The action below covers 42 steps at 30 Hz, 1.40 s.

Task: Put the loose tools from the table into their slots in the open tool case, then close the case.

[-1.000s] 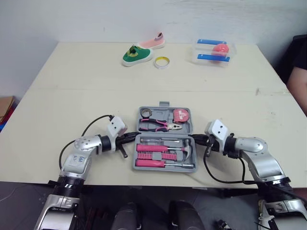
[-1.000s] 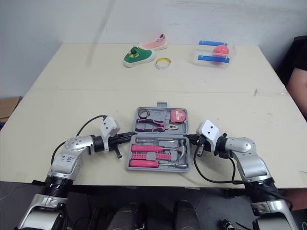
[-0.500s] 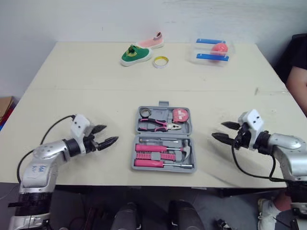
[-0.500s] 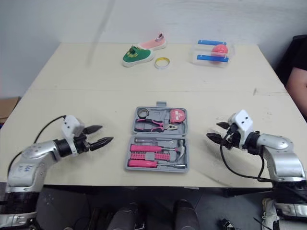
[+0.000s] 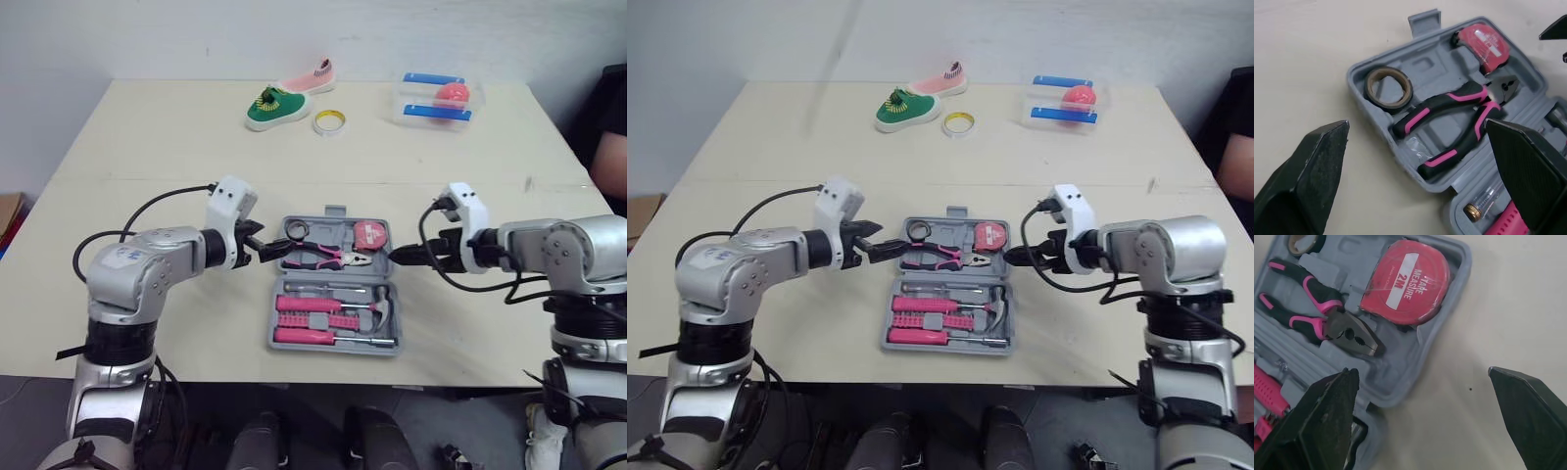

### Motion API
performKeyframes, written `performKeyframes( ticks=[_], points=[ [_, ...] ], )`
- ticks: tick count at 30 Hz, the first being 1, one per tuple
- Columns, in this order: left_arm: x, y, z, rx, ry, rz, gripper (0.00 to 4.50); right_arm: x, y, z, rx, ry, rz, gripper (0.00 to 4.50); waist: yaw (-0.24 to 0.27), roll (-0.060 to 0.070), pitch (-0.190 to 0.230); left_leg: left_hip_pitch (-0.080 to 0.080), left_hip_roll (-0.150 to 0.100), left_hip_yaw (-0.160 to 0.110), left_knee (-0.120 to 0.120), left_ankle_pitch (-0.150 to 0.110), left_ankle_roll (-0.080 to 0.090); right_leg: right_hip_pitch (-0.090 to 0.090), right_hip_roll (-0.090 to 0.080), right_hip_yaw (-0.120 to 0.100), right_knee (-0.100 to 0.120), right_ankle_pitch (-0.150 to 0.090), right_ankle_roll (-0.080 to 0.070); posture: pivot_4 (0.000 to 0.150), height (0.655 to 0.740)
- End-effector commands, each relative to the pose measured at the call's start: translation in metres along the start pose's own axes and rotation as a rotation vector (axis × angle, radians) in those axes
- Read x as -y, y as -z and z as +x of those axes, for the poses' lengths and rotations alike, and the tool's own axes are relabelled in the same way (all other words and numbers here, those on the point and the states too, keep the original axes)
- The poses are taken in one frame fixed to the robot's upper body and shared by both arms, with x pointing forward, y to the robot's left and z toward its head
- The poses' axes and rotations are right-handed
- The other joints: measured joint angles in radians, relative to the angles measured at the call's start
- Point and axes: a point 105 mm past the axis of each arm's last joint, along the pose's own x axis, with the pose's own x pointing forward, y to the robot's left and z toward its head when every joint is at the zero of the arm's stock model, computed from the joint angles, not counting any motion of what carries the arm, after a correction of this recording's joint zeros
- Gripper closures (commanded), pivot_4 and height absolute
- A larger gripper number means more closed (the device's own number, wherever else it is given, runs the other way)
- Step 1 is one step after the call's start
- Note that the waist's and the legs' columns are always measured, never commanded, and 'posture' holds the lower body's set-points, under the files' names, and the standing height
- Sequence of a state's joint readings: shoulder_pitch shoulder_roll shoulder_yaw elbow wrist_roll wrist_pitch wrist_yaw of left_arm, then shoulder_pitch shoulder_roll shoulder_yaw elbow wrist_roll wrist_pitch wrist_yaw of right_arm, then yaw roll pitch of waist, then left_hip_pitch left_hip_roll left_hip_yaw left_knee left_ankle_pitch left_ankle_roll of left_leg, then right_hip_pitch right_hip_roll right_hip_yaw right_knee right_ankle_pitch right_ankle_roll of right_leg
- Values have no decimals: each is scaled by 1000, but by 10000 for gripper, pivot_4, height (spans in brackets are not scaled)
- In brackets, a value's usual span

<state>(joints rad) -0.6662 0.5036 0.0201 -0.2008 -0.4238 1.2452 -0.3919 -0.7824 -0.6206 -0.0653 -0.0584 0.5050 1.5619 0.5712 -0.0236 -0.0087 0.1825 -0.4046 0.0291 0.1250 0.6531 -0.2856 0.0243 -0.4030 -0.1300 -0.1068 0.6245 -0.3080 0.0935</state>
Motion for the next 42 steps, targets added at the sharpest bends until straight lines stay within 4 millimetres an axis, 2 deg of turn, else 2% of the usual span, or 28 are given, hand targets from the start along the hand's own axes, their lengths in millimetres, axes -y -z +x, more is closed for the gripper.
performKeyframes(
  ticks=[1,9,14,25,26,27,30,34,36,39,42],
  points=[
    [-11,-6,8,12,-97,23,0,3,-10,0,19,93,-12,714,2,0,0,-1,0,0,0,0,0,-1,1,0,0,0,0,1500,7400],
    [-8,-1,18,-26,-112,23,0,-3,-17,7,2,137,-30,714,0,-1,0,-2,-3,6,1,4,4,-7,0,1,4,2,4,1500,7400],
    [-9,6,23,-55,-129,25,0,1,-14,13,-32,185,-35,714,-2,-1,0,-2,-2,7,0,4,3,-7,0,1,4,3,4,1500,7400],
    [-9,9,33,-65,-128,-27,0,-3,-12,32,-72,179,26,714,-3,-1,0,-2,-2,8,0,4,3,-7,0,1,5,3,4,1500,7400],
    [-7,9,34,-72,-121,-26,5375,-3,-11,34,-79,178,32,0,-3,-2,0,-2,-2,8,1,4,3,-7,0,1,5,3,4,1500,7400],
    [-6,10,35,-77,-114,-25,7970,-4,-9,37,-89,172,39,2696,-4,-2,0,-2,-2,8,1,4,3,-7,0,1,5,3,4,1500,7400],
    [-1,10,38,-80,-89,-29,21474,-7,-7,41,-97,161,50,13700,-4,-2,-1,-1,-2,8,1,4,3,-7,0,2,6,3,4,1500,7400],
    [5,5,38,-52,-54,-55,39534,-11,-14,42,-53,140,78,33193,-4,-2,-1,0,-1,8,0,5,2,-7,0,2,6,3,4,1500,7400],
    [5,3,38,-32,-50,-71,45000,-13,-18,40,-27,135,90,43865,-4,-2,-1,0,-1,8,0,5,2,-7,0,2,6,3,4,1500,7400],
    [3,-11,32,86,-39,-120,45000,-15,-32,34,80,118,129,44548,-4,-2,-1,0,-2,8,0,5,2,-7,-1,2,8,3,4,1500,7400],
    [-5,-22,22,231,-66,-124,45000,-18,-52,22,296,92,14,44548,-3,-2,-1,-1,-2,8,0,5,2,-9,-1,2,8,3,4,1500,7400]
  ],
)
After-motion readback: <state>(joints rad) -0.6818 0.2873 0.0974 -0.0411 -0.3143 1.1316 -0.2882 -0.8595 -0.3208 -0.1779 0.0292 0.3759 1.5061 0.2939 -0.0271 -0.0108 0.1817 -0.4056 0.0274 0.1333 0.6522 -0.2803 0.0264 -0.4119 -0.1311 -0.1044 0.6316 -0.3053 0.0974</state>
